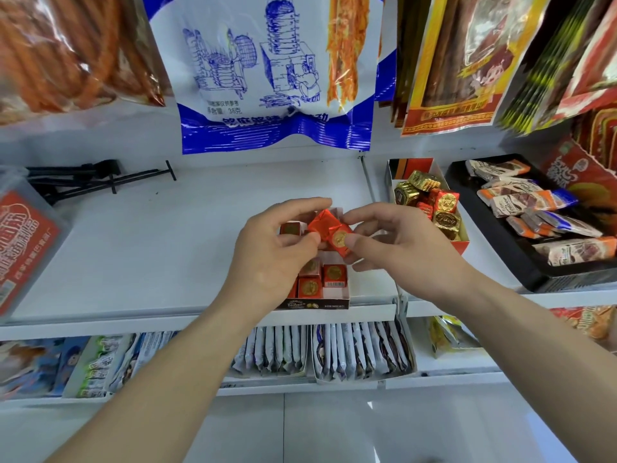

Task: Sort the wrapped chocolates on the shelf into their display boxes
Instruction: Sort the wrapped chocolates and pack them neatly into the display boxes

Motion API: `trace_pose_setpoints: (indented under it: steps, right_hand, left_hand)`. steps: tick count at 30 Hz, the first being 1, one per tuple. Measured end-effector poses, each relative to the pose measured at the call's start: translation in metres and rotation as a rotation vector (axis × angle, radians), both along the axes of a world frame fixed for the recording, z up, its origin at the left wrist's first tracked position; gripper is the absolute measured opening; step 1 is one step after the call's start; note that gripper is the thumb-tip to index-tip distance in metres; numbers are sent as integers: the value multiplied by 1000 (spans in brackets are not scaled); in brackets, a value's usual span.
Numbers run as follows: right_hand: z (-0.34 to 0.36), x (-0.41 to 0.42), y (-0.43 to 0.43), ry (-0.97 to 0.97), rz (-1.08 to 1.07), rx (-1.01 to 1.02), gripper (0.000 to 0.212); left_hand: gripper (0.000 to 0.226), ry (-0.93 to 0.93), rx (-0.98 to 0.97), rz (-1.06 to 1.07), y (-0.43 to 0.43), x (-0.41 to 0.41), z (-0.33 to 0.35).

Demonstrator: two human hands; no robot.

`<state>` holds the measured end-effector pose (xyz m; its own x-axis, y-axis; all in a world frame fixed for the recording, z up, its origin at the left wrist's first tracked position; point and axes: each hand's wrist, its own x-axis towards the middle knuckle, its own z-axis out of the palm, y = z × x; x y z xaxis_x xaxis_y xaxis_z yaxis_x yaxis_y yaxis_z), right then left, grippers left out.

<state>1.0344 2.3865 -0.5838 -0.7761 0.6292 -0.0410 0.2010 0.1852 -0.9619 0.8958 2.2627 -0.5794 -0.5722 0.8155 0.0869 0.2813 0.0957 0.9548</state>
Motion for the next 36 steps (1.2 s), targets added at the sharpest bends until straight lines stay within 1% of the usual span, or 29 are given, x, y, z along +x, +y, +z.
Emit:
trace_pose_setpoints:
  steps: [6, 11, 13, 17, 19, 22, 28, 36]
  right_hand:
    - [2, -6, -3, 86, -37, -146, 23]
    - [4, -11, -6, 80, -24, -180, 27]
    - [3, -13, -7, 80, -12, -193, 28]
    - [3, -14, -7, 120, -9, -225, 29]
    - [3, -14, -5, 146, -9, -249, 29]
    - [1, -14, -4, 144, 16, -248, 30]
    - [-2, -15, -3, 143, 44, -250, 32]
    - [-4, -15, -1, 107, 5, -158, 34]
  left_hand:
    - [45, 10, 27, 49, -1, 2, -1]
    - [30, 98, 17, 164, -4, -7, -4]
    - [31, 101, 32, 145, -5, -8, -4]
    - [31, 37, 85, -15, -7, -5, -1]
    - [28, 31, 89, -47, -8, -7, -2]
    - [26, 3, 84, -40, -8, -11, -3]
    - [36, -15, 50, -24, -8, -14, -7]
    - [38, 4, 33, -39, -7, -15, -9]
